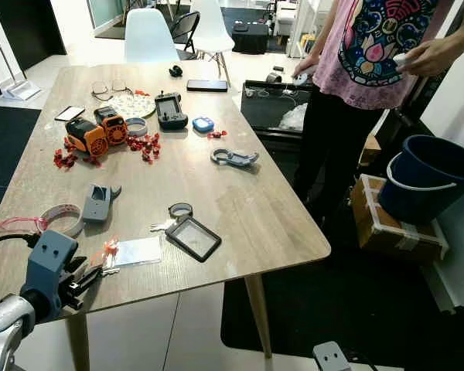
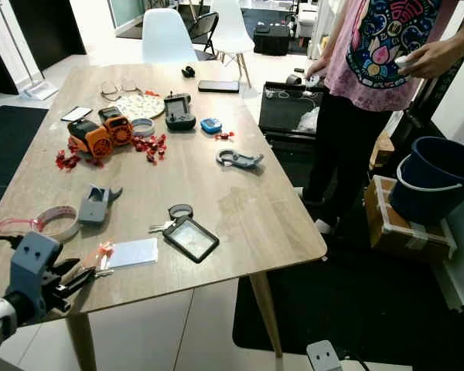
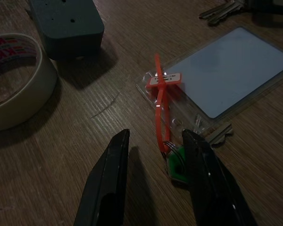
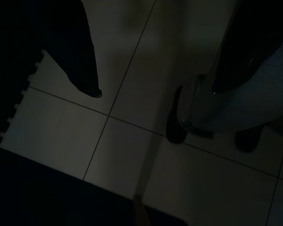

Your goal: Hang keys on a hook

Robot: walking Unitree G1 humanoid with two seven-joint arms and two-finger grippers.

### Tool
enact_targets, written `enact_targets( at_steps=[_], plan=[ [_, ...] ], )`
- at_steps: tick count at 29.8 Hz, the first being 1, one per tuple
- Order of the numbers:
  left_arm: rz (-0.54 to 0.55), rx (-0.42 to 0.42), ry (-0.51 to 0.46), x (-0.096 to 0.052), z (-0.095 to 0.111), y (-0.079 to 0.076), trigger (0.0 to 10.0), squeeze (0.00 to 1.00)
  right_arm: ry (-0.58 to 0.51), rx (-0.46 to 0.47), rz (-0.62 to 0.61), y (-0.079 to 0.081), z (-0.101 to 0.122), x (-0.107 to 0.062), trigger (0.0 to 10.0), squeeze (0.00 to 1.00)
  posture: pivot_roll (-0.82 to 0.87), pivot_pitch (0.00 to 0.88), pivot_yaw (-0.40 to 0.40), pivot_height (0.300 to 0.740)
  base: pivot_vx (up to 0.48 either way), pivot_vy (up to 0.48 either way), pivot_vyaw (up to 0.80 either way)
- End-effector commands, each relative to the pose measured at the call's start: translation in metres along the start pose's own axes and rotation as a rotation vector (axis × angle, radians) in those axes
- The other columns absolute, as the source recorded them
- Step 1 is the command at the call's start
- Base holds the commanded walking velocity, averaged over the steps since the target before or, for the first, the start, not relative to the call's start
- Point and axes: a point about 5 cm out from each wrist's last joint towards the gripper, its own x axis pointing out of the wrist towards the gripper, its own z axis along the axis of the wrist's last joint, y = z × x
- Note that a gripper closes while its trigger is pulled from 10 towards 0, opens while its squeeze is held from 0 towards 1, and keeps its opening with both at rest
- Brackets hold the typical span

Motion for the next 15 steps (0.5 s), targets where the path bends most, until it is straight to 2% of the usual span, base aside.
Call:
enact_targets(
  at_steps=[1, 2, 3, 4, 5, 6, 7, 8, 9, 10, 15],
  plan=[
    [-0.008, 0.017, 0.029, -0.0050, -0.0037, 0.0029, 9.9, 0.00, 0.015, -0.007, -0.001, -0.0017, -0.0049, -0.0013, 10.0, 0.00, 0.05, 0.066, -0.042, 0.740, 0.000, 0.000, 0.00],
    [-0.008, 0.017, 0.029, -0.0050, -0.0037, 0.0029, 9.9, 0.00, 0.015, -0.007, -0.001, -0.0017, -0.0049, -0.0013, 10.0, 0.00, 0.05, 0.066, -0.042, 0.740, 0.000, 0.000, 0.00],
    [-0.010, 0.016, 0.030, -0.0051, -0.0042, 0.0026, 8.8, 0.00, 0.015, -0.006, -0.001, -0.0017, -0.0049, -0.0013, 10.0, 0.00, 0.05, 0.066, -0.042, 0.740, 0.000, 0.000, 0.00],
    [-0.011, 0.016, 0.030, -0.0051, -0.0045, 0.0023, 8.2, 0.00, 0.015, -0.006, -0.001, -0.0017, -0.0049, -0.0013, 10.0, 0.00, 0.05, 0.066, -0.042, 0.740, 0.000, 0.000, 0.00],
    [-0.014, 0.015, 0.030, -0.0051, -0.0049, 0.0018, 6.5, 0.00, 0.015, -0.006, 0.000, -0.0015, -0.0049, -0.0012, 10.0, 0.00, 0.05, 0.065, -0.042, 0.740, 0.000, 0.000, 0.00],
    [-0.014, 0.015, 0.030, -0.0051, -0.0049, 0.0018, 6.5, 0.00, 0.015, -0.006, 0.000, -0.0015, -0.0049, -0.0012, 10.0, 0.00, 0.05, 0.065, -0.042, 0.740, 0.000, 0.000, 0.00],
    [-0.016, 0.012, 0.029, -0.0049, -0.0051, 0.0011, 4.0, 0.00, 0.015, -0.005, 0.000, -0.0013, -0.0048, -0.0012, 10.0, 0.00, 0.05, 0.067, -0.042, 0.740, 0.000, 0.000, 0.00],
    [-0.016, 0.011, 0.028, -0.0048, -0.0051, 0.0010, 2.4, 0.00, 0.015, -0.006, 0.001, -0.0012, -0.0047, -0.0011, 10.0, 0.00, 0.05, 0.066, -0.042, 0.740, 0.000, 0.000, 0.00],
    [-0.016, 0.011, 0.028, -0.0048, -0.0051, 0.0010, 2.4, 0.00, 0.015, -0.006, 0.001, -0.0012, -0.0047, -0.0011, 10.0, 0.00, 0.05, 0.066, -0.042, 0.740, 0.000, 0.000, 0.00],
    [-0.017, 0.010, 0.027, -0.0048, -0.0051, 0.0010, 0.2, 0.00, 0.015, -0.005, 0.001, -0.0011, -0.0046, -0.0011, 10.0, 0.00, 0.05, 0.067, -0.041, 0.740, 0.000, 0.000, 0.00],
    [-0.020, 0.009, 0.032, -0.0053, -0.0056, 0.0014, 0.0, 0.00, 0.014, -0.004, 0.000, -0.0008, -0.0045, -0.0010, 10.0, 0.00, 0.05, 0.069, -0.038, 0.740, 0.000, 0.000, 0.00]
  ],
)
